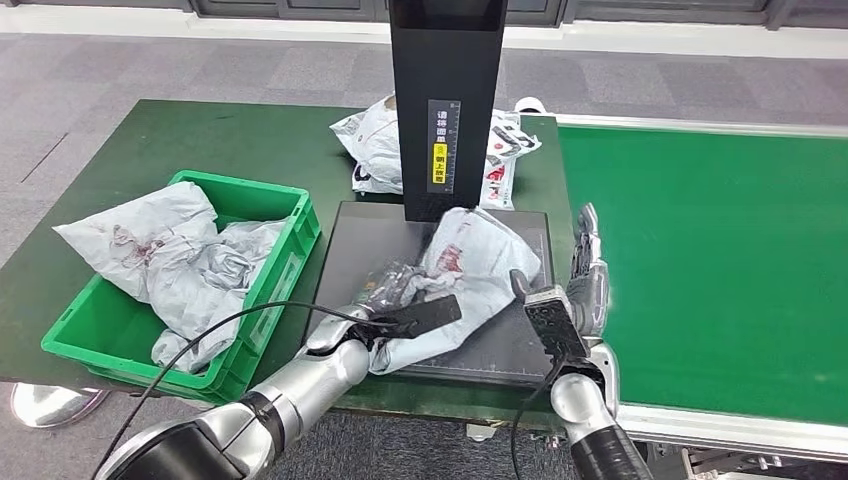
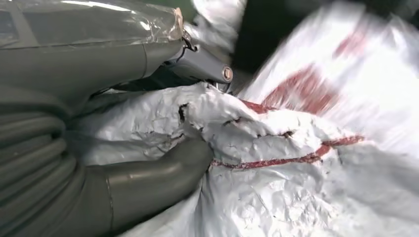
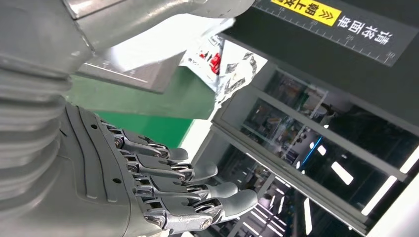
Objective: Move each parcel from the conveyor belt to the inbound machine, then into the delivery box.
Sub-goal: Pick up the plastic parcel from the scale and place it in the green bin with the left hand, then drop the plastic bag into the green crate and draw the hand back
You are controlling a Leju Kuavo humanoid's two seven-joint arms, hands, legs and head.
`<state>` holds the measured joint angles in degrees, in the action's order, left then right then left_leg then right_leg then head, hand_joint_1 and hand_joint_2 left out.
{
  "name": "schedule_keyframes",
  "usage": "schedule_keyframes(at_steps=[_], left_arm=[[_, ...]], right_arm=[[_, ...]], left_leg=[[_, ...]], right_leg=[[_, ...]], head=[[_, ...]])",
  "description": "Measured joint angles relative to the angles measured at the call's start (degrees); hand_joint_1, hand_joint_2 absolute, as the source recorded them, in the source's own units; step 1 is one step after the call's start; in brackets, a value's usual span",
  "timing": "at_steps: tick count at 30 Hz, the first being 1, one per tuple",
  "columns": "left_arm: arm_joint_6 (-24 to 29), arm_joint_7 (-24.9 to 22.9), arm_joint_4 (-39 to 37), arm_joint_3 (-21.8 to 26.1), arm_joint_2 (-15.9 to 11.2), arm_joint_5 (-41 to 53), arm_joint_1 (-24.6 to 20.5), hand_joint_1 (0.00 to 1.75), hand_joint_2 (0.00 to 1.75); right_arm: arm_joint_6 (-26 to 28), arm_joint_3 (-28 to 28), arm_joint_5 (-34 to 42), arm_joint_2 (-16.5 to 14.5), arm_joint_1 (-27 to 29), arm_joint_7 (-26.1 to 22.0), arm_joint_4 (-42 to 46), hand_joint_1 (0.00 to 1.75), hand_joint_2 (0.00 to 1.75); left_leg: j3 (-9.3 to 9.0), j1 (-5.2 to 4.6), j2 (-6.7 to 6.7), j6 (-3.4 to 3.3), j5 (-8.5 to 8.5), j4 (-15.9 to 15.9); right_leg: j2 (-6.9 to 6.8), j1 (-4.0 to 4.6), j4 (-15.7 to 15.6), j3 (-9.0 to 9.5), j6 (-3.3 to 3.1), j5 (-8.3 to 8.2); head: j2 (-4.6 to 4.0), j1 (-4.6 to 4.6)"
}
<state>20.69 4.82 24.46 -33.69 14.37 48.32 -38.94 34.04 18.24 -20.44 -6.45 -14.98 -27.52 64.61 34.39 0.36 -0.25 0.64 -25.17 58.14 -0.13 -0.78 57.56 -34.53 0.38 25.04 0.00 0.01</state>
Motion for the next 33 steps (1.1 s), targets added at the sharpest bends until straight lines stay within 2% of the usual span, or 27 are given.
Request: schedule_keyframes(at_steps=[3, 6, 9, 12, 17, 22, 25, 29, 31, 33], left_arm=[[7.75, 1.26, 3.58, 3.48, -0.7, -0.37, 0.28, 1.75, 1.75], [12.05, 1.26, 7.1, 6.34, -1.43, 0.72, 0.55, 1.75, 1.75], [17.57, -1.17, 14.38, 10.66, -2.7, 11.93, 2.15, 1.75, 1.75], [19.27, -3.3, 22.28, 17.56, -4.42, 23.53, 3.08, 1.75, 1.75], [19.44, -6.94, 34.72, 28.0, -7.44, 33.75, 6.11, 1.75, 1.75], [19.44, -8.32, 42.91, 36.1, -11.15, 36.03, 9.26, 1.75, 1.75], [19.44, -10.72, 45.07, 38.08, -12.66, 38.11, 10.58, 1.75, 1.75], [17.31, -21.32, 42.73, 38.91, -16.92, 41.0, 12.76, 1.75, 1.75], [13.17, -25.89, 40.67, 38.73, -19.94, 41.29, 14.23, 1.75, 1.75], [6.51, -29.31, 38.43, 37.81, -22.83, 41.37, 15.54, 1.75, 1.75]], right_arm=[[0.19, -0.49, -0.13, 0.0, 1.37, 0.32, 1.63, 0.0, 1.75], [0.23, -0.92, -0.19, 0.0, 2.16, 0.48, 2.7, 0.0, 1.75], [0.39, -1.04, -0.18, 0.0, 2.47, 0.35, 3.08, 0.0, 1.75], [0.68, -1.06, 0.03, 0.0, 2.66, -0.13, 3.1, 0.0, 1.75], [0.74, -1.3, 0.55, -0.01, 3.06, -0.98, 3.07, 0.0, 1.75], [0.72, -1.94, 0.55, -0.02, 3.7, -1.46, 3.06, 0.0, 1.75], [0.73, -2.14, 0.24, -0.08, 3.81, -1.36, 3.06, 0.0, 1.75], [0.61, -2.64, -0.81, -0.31, 3.99, -0.96, 3.15, 0.0, 1.75], [0.29, -3.22, -1.18, -0.33, 4.2, -0.61, 3.25, 0.0, 1.75], [-0.26, -3.87, -1.69, -0.33, 4.3, -0.32, 3.35, 0.0, 1.75]], left_leg=[[0.1, 0.02, -0.01, 0.01, 0.01, 0.0], [0.15, 0.02, 0.0, 0.01, 0.0, -0.01], [0.22, 0.02, 0.05, 0.01, 0.0, 0.0], [0.22, 0.02, 0.12, 0.01, 0.0, -0.01], [0.25, 0.08, 0.23, 0.03, 0.0, -0.03], [0.25, 0.13, 0.23, 0.07, -0.03, -0.03], [0.29, 0.15, 0.07, 0.07, -0.02, -0.03], [0.21, 0.14, 0.32, 0.19, -0.12, -0.04], [0.16, 0.14, 0.52, 0.25, -0.16, -0.04], [0.15, 0.14, 0.54, 0.27, -0.16, -0.04]], right_leg=[[-0.02, 0.02, 0.01, -0.07, 0.0, 0.0], [0.0, 0.01, 0.01, -0.11, -0.01, 0.01], [0.07, 0.01, 0.02, -0.2, -0.01, 0.01], [0.11, 0.02, 0.02, -0.23, -0.01, 0.01], [0.2, 0.09, 0.05, -0.28, -0.05, 0.03], [0.18, 0.14, 0.06, -0.32, -0.12, 0.07], [0.01, 0.15, 0.05, -0.27, -0.15, 0.1], [0.26, 0.14, 0.05, -0.3, -0.17, 0.1], [0.41, 0.16, 0.05, -0.35, -0.2, 0.11], [0.43, 0.19, 0.05, -0.38, -0.23, 0.12]], head=[[0.0, 0.0], [0.0, 0.01], [0.0, 0.01], [0.0, 0.0], [0.0, 0.0], [0.0, -0.01], [0.0, -0.01], [0.0, 0.01], [0.0, -0.01], [0.0, -0.01]])
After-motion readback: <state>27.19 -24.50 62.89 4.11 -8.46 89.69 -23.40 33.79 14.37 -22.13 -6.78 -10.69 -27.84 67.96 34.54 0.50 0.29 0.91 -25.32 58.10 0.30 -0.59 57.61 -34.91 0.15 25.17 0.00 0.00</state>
